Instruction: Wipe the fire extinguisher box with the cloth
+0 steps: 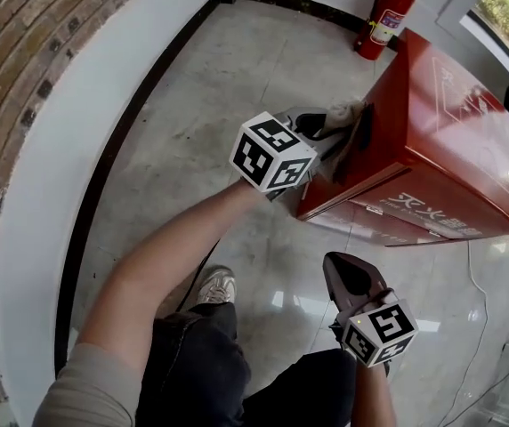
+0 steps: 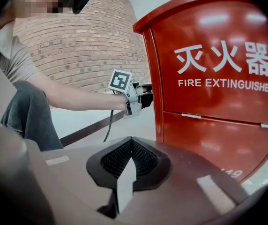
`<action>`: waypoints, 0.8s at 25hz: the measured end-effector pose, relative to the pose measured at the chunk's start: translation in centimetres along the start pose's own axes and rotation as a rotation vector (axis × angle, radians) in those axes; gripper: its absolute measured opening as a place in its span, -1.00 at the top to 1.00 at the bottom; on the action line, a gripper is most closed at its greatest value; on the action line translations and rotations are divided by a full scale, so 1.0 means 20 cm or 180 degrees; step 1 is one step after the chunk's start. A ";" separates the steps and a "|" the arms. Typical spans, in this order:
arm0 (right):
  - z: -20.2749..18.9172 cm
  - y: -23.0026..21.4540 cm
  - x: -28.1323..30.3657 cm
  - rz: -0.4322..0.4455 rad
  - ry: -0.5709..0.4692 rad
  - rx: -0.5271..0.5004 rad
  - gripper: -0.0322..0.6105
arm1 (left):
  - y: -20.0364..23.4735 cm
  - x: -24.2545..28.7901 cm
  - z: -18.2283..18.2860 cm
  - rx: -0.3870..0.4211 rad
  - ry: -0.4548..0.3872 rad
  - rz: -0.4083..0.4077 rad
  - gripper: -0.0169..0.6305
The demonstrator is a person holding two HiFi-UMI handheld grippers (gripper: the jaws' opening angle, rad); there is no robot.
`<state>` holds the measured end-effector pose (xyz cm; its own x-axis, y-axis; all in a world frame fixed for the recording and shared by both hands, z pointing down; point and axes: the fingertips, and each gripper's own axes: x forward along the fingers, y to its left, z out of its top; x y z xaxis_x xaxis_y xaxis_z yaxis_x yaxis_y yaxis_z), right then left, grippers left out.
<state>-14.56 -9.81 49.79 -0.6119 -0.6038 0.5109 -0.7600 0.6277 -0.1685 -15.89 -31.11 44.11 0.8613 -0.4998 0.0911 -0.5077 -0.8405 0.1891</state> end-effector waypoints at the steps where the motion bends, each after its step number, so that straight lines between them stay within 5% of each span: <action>1: 0.00 0.01 -0.01 0.0014 -0.0010 -0.0019 0.82 | -0.04 -0.03 -0.02 0.0028 0.0026 -0.0023 0.66; 12: -0.07 0.20 -0.08 0.0236 0.0041 -0.0199 0.82 | -0.44 -0.31 -0.25 0.0139 0.0210 -0.0218 0.65; 20: -0.08 0.16 -0.06 0.0180 0.0157 -0.0195 0.82 | -0.46 -0.28 -0.54 -0.0059 0.0365 -0.0235 0.65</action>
<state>-15.96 -6.20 50.06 -0.6408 -0.5426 0.5432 -0.7089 0.6898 -0.1472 -15.78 -18.34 52.42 0.8932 -0.4087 0.1874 -0.4435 -0.8695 0.2174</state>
